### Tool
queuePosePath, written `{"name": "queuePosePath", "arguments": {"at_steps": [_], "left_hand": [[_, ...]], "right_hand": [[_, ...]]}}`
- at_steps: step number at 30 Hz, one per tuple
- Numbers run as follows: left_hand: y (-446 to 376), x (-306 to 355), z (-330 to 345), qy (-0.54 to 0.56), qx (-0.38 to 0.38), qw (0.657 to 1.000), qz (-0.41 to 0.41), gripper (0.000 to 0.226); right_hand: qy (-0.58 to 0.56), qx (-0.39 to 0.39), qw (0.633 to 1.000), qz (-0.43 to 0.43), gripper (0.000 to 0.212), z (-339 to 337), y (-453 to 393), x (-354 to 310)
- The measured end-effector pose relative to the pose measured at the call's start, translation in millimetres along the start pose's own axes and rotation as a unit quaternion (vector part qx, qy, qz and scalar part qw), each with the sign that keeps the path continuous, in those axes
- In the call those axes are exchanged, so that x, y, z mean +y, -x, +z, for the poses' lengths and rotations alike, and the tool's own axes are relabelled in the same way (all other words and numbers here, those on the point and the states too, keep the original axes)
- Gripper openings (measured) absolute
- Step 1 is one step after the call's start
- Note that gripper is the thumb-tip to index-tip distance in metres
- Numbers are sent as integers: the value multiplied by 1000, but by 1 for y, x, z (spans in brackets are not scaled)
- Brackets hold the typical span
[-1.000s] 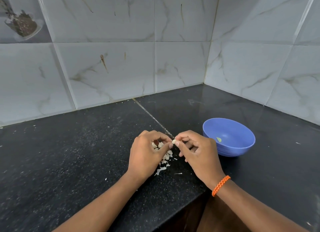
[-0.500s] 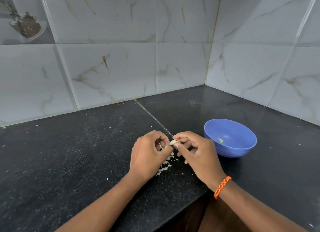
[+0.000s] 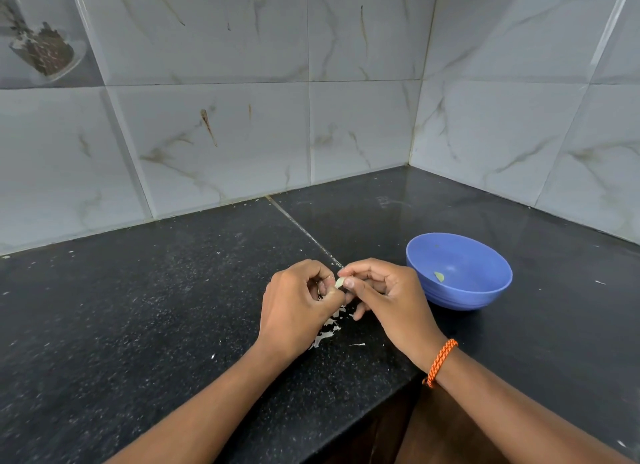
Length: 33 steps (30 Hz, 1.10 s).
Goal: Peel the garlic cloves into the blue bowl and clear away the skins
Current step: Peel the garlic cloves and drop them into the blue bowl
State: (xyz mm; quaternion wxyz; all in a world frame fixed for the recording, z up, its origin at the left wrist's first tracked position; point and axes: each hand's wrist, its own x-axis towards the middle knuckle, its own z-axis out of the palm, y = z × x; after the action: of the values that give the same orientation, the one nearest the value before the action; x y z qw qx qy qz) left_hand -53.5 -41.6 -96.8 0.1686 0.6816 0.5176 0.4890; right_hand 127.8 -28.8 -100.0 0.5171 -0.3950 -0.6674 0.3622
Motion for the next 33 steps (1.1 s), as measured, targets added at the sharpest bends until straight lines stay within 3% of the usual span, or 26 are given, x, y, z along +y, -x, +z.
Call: {"name": "queuePosePath", "arguments": {"at_steps": [14, 24, 33], "left_hand": [[1, 1, 2, 30, 8, 999, 10, 7], [0, 1, 4, 31, -1, 999, 6, 26], [2, 1, 5, 61, -19, 998, 6, 16]], "right_hand": [[-230, -31, 962, 141, 19, -1, -5, 0], [-271, -76, 942, 184, 28, -7, -12, 3], [-283, -127, 928, 208, 31, -15, -17, 2]]}}
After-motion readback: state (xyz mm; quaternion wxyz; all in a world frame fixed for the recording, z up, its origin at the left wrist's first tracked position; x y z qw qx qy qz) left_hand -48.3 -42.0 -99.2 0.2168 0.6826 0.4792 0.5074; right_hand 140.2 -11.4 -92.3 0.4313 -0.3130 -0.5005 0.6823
